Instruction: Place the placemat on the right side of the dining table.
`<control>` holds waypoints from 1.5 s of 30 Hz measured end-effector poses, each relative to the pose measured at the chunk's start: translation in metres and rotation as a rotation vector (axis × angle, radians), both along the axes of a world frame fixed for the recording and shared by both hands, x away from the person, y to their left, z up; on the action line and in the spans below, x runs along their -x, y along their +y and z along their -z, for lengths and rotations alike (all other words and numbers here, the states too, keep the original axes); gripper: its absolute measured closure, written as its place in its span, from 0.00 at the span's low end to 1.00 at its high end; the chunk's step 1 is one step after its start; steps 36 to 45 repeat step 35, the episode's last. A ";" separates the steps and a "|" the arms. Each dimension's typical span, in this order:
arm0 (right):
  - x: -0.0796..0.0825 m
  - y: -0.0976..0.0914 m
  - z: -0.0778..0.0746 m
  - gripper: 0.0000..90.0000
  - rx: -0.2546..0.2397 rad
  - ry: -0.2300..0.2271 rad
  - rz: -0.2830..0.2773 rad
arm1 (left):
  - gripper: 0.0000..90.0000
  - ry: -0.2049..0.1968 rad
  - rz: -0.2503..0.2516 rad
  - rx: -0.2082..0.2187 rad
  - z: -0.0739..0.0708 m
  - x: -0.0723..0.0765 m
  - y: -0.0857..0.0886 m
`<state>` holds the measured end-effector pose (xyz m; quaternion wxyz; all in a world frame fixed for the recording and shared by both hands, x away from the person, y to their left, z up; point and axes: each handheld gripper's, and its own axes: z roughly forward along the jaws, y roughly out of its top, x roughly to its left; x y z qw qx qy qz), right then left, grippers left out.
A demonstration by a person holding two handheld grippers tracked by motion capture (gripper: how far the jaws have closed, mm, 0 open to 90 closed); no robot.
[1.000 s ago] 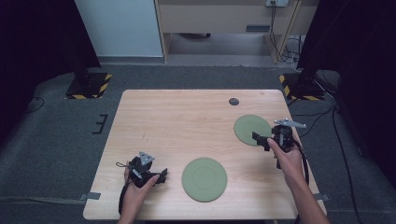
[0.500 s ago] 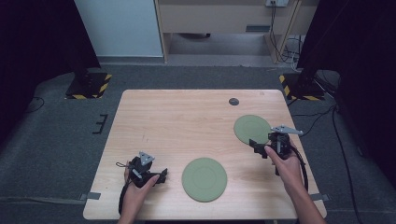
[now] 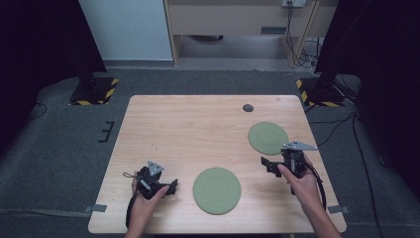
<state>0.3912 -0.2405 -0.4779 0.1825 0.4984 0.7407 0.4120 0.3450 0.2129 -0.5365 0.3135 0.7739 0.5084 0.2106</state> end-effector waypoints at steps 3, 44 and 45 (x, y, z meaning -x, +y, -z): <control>0.001 0.002 0.007 0.09 0.017 0.007 0.018 | 0.01 0.000 0.000 0.000 0.000 0.000 0.000; 0.003 0.026 0.062 0.00 0.184 0.075 0.045 | 0.01 0.000 0.000 0.000 0.000 0.000 0.000; 0.003 0.026 0.062 0.00 0.184 0.075 0.045 | 0.01 0.000 0.000 0.000 0.000 0.000 0.000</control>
